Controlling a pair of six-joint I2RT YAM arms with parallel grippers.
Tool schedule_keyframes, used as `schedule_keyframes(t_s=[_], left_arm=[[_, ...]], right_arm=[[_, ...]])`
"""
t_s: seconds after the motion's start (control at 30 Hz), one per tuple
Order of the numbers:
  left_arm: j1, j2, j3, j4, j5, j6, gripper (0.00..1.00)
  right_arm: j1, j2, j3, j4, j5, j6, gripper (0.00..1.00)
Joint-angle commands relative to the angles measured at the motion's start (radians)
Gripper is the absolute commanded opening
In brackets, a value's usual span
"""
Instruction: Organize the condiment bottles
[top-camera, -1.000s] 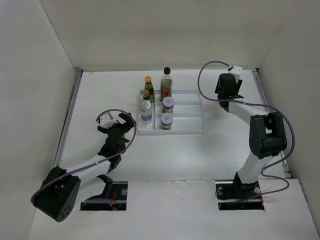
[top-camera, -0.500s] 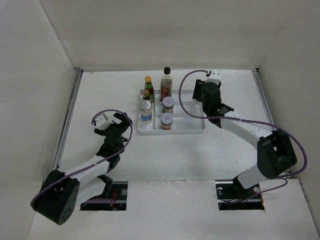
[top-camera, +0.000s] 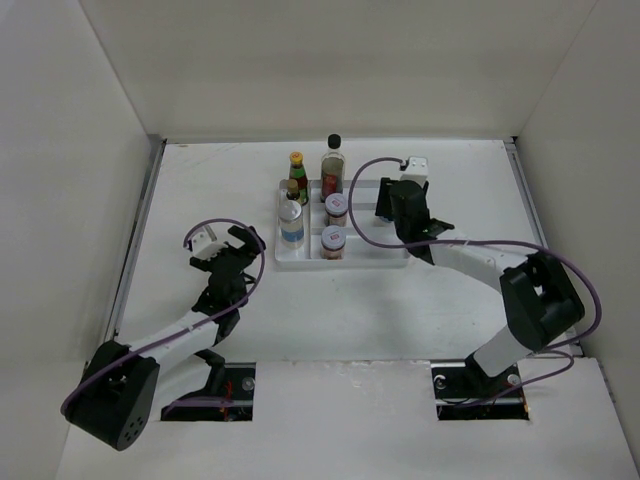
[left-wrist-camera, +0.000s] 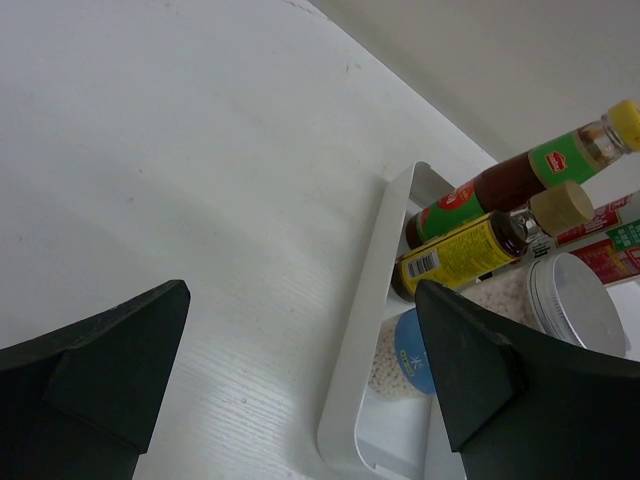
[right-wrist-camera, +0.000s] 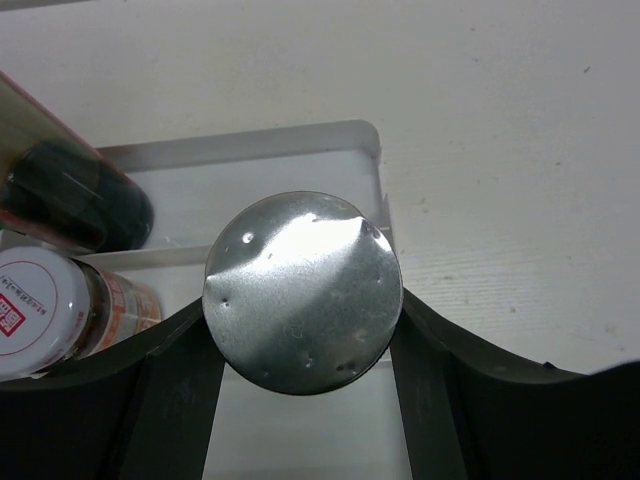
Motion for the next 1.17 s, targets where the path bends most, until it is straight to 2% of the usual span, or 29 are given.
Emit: schedule_keyframes(t_s=[0.0, 0.23, 0.27, 0.47, 0.6, 0.7, 0.87, 1.13], left_arm=[[0.007, 0.003, 0.03, 0.015, 0.021, -0.01, 1.0], [0.015, 0.039, 0.067, -0.065, 0.011, -0.027, 1.0], [0.017, 0.036, 0.067, -0.072, 0.011, -0.033, 1.0], [0.02, 0.029, 0.084, -0.115, 0.015, -0.039, 1.0], [0.02, 0.007, 0.104, -0.166, 0.012, -0.039, 1.0], [0.023, -0.002, 0.122, -0.201, 0.015, -0.039, 1.0], [0.023, -0.017, 0.139, -0.224, 0.006, -0.039, 1.0], [0.046, -0.001, 0.156, -0.246, -0.046, -0.028, 1.0]], right_arm=[[0.01, 0.013, 0.017, 0.109, 0.004, 0.035, 0.57], [0.01, -0.009, -0.002, 0.112, 0.016, 0.06, 0.91], [0.011, -0.028, -0.009, 0.112, 0.022, 0.069, 1.0], [0.031, -0.233, -0.136, 0.137, 0.137, 0.155, 1.0], [0.019, -0.405, -0.303, 0.164, 0.192, 0.31, 1.0], [-0.044, -0.496, -0.438, 0.157, 0.183, 0.454, 1.0], [-0.131, -0.53, -0.571, 0.166, 0.136, 0.624, 1.0], [-0.133, -0.488, -0.603, 0.27, 0.131, 0.64, 1.0]])
